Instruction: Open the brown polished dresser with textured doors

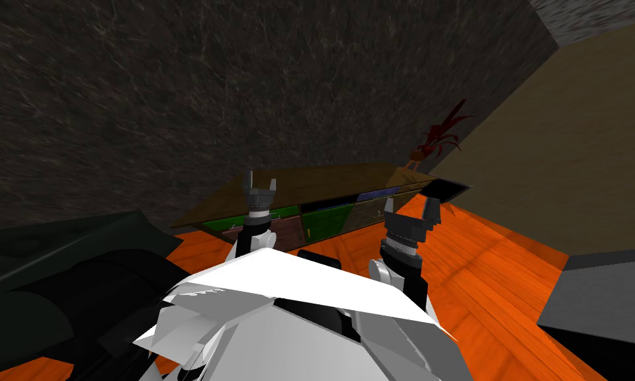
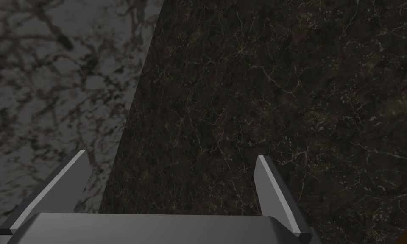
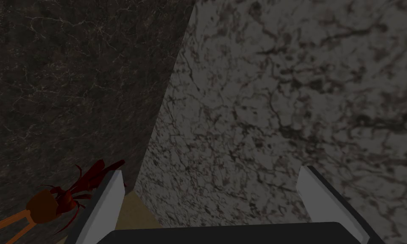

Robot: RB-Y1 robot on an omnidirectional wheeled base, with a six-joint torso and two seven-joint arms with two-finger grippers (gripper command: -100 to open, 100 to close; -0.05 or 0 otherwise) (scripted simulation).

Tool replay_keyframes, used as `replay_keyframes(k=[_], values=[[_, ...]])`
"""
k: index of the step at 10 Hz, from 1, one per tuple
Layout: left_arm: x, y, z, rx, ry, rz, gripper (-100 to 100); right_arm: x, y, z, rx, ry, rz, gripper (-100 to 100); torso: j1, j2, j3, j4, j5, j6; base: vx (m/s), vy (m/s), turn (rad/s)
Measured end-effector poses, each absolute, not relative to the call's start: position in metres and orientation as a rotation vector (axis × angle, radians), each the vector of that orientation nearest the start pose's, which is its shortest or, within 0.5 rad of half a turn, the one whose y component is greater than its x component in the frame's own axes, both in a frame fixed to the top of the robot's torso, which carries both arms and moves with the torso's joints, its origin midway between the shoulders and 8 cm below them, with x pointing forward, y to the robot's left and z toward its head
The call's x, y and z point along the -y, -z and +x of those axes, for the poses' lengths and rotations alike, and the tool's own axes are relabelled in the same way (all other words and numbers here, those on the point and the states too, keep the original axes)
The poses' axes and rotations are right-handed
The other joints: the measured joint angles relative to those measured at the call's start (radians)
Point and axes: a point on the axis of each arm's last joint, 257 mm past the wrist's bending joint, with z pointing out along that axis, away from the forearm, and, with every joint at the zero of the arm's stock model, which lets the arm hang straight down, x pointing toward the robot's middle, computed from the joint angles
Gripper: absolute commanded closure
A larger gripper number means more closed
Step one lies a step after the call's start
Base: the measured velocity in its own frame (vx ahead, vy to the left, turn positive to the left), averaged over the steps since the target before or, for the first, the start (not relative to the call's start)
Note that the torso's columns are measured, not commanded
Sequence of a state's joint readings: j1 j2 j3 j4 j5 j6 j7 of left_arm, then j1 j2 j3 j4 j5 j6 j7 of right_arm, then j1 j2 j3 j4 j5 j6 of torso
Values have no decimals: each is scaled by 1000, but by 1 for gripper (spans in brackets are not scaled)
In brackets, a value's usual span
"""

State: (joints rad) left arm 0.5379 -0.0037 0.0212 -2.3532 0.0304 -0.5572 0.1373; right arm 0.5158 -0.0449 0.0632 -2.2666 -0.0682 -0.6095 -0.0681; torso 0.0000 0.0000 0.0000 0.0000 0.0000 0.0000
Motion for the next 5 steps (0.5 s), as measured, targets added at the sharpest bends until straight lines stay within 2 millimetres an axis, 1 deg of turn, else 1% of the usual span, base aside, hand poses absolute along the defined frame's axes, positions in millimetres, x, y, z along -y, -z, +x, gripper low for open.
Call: replay_keyframes(k=[1, 2, 5], values=[[-288, -56, 314, -489, 1437, -640, 0, 263, -32, 328, -532, -1485, 640, 0, 0, 40, -82, 41, 0, 0, 0, 0, 0], [-288, -56, 314, -489, 1437, -640, 0, 263, -32, 328, -532, -1485, 640, 0, 0, 104, -209, 105, 0, 0, 0, 0, 0], [-288, -56, 314, -489, 1437, -640, 0, 263, -32, 328, -532, -1485, 640, 0, 0, 322, -644, 322, 0, 0, 0, 0, 0]])
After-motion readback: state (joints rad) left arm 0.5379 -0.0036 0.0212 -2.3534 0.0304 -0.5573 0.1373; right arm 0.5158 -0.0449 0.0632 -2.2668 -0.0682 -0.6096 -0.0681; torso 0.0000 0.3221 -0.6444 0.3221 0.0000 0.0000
